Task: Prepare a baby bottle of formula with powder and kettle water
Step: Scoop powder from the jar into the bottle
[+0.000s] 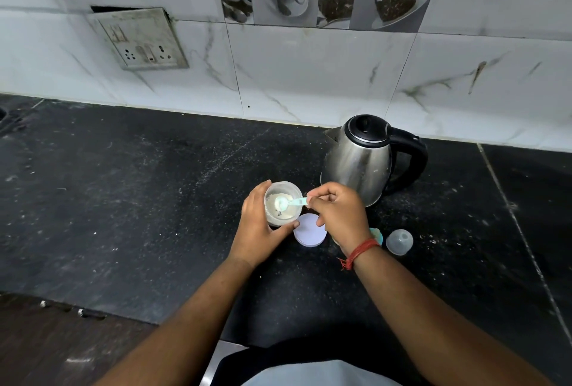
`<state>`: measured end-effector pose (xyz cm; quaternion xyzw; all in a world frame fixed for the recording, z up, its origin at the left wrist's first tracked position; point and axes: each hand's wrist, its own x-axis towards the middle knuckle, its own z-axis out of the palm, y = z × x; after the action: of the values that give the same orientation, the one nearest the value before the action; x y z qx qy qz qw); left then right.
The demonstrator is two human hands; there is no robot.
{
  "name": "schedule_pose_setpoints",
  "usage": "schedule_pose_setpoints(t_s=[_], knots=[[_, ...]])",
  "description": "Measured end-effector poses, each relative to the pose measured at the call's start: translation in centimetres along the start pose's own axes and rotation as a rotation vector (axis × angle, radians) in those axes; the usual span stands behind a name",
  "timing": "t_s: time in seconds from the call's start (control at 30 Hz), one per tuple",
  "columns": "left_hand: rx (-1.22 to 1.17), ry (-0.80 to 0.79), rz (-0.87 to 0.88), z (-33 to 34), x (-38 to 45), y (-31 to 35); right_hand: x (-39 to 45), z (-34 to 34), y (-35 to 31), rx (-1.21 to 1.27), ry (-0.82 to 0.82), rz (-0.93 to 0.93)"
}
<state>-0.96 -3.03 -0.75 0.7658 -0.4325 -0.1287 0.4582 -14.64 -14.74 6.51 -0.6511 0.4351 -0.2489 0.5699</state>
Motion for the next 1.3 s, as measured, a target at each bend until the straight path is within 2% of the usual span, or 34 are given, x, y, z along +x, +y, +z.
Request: schedule_pose_setpoints(t_s=[0.3,0.5,0.7,0.8,0.9,1.07,1.17,1.3], knots=[[-0.032,-0.02,-0.086,-0.9,-0.3,-1.4,0.2,1.7,0.5,0.177,-0.011,0.152],[-0.024,-0.014,-0.094,-1.2,-0.4,-1.8,0.6,2.5,0.7,0.194,-0.029,0.188],[-0.129,-0.028,-0.207,-1.5,-0.6,-3.4,0.5,2.8,1.0,0.285,-0.022,0.242],[-0.186,-0.03,-0.207,-1.7,-0.3,-3.7,0.4,2.7,1.0,0.31,-0.017,0.255],[-0.197,-0.058,-0.194,-1.9,-0.1,-3.8,0.2,2.4,0.8,0.349,-0.011,0.266],[-0.187,-0.028,-0.268,-2.6,-0.2,-3.7,-0.1,1.6,0.2,0.377,-0.001,0.255],[-0.132,0.092,-0.195,-3.5,-0.1,-2.5,-0.3,0.8,0.0,0.407,0.014,0.245],[0.025,0.194,0.095,-4.2,0.5,0.4,-0.5,-0.6,-0.3,0.451,0.044,0.23]])
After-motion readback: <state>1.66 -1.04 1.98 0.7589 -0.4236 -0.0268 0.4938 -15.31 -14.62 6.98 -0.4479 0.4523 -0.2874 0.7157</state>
